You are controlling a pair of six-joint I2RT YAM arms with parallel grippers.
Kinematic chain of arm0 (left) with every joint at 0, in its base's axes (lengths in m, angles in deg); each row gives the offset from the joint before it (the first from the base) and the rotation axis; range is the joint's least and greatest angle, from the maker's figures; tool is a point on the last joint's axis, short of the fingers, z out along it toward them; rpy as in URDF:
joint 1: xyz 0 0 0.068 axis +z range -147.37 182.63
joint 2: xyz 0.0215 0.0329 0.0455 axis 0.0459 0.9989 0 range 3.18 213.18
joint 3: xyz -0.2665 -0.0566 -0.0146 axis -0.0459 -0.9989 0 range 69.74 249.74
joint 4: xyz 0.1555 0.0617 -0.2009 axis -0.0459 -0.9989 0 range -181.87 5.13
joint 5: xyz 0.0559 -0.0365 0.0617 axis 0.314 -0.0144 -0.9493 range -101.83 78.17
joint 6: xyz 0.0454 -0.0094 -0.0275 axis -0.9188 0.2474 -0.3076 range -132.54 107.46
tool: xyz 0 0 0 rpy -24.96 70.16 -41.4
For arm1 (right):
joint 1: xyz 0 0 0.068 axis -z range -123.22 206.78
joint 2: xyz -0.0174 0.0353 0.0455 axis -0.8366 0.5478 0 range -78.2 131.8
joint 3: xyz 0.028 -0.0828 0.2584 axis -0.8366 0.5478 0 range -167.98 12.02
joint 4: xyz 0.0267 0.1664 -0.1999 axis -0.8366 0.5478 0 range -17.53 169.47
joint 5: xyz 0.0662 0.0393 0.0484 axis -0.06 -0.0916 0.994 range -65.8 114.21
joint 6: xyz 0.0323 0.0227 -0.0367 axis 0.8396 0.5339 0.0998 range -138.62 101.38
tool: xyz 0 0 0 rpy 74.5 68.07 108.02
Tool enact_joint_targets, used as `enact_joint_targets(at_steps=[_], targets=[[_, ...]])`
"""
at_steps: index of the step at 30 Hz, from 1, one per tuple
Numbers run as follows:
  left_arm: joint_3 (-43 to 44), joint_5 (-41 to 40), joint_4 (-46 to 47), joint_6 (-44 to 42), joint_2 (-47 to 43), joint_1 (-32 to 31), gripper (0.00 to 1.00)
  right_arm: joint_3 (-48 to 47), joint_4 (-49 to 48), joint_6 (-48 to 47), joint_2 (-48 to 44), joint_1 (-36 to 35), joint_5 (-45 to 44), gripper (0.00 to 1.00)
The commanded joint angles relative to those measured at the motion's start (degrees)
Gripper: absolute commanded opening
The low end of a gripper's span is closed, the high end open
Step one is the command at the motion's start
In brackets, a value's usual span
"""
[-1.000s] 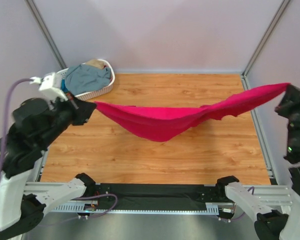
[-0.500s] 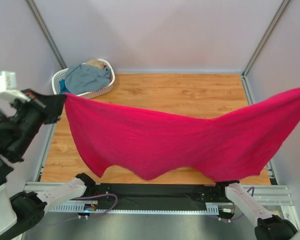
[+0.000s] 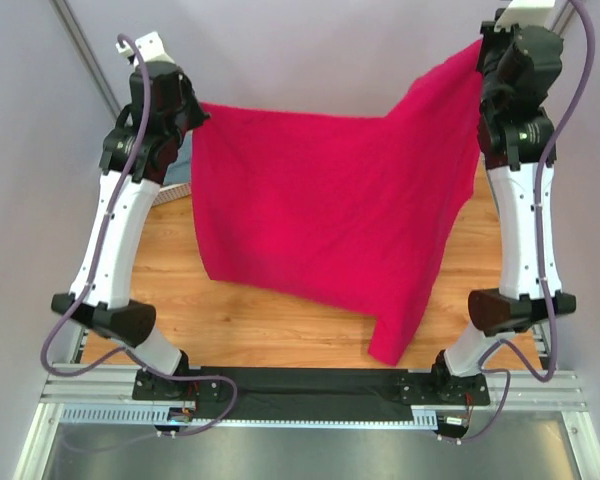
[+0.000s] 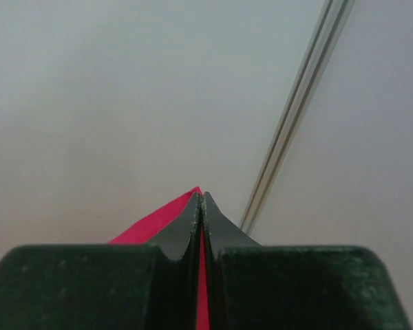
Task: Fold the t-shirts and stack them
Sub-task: Flatten the tshirt out
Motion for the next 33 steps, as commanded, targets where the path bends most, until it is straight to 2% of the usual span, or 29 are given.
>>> enact_joint_targets(at_steps=[1, 4, 6, 8, 14, 15, 19, 24, 25, 26, 29, 30, 31, 33], targets=[[13.16, 5.51, 11.27, 0.07, 3.43, 1.61, 0.0, -11.16, -11.77, -5.01, 0.67, 3.89, 1.86, 0.0], [17.42, 5.26, 12.77, -0.72, 5.99, 2.13, 0.0, -11.35, -15.9, -7.9, 0.15, 4.87, 3.36, 0.0], [15.76, 4.99, 14.79, -1.24, 4.34, 2.48, 0.0, -11.17, -16.7, -9.31, -0.81, 5.13, 3.89, 0.0], [10.24, 4.29, 17.5, -2.12, 1.96, 2.92, 0.0, -9.95, -16.61, -11.16, -2.13, 5.48, 4.77, 0.0], [-7.6, 4.55, 22.17, -3.27, -10.51, 3.45, 0.0, 8.66, -16.09, -11.88, -14.86, 6.01, 8.37, 0.0], [-9.8, 4.72, 22.35, -3.27, -11.75, 3.45, 0.0, 11.74, -16.0, -11.17, -19.23, 6.01, 8.98, 0.0], [-25.96, 7.09, 23.93, -3.36, -19.13, 3.45, 0.0, 33.4, -13.64, -6.77, -31.36, 6.01, 12.24, 0.0], [-46.7, 7.8, 25.43, -0.64, -31.43, 3.45, 0.0, 50.94, -4.68, 1.2, -43.69, 6.01, 16.01, 0.0], [-53.35, 7.8, 25.6, -0.02, -33.1, 3.45, 0.0, 53.05, -0.4, 3.15, -45.53, 5.93, 16.46, 0.0], [-56.46, 7.89, 25.78, 0.68, -36.34, 3.45, 0.0, 57.16, 1.91, 5.08, -48.34, 5.92, 16.72, 0.0], [-67.02, 8.68, 24.3, 4.37, -42.14, 3.45, 0.0, 61.5, 10.96, 15.61, -53.96, 5.92, 14.62, 0.0], [-70.95, 9.2, 23.94, 5.07, -43.48, 3.45, 0.0, 63.95, 12.81, 19.65, -55.29, 5.92, 11.22, 0.0], [-72.73, 9.3, 22.72, 7.0, -44.8, 3.45, 0.0, 65.45, 16.48, 26.91, -56.53, 5.92, 9.36, 0.0], [-76.33, 10.95, 20.78, 9.03, -47.61, 3.45, 0.0, 70.18, 19.23, 31.89, -59.43, 5.92, 8.63, 0.0]])
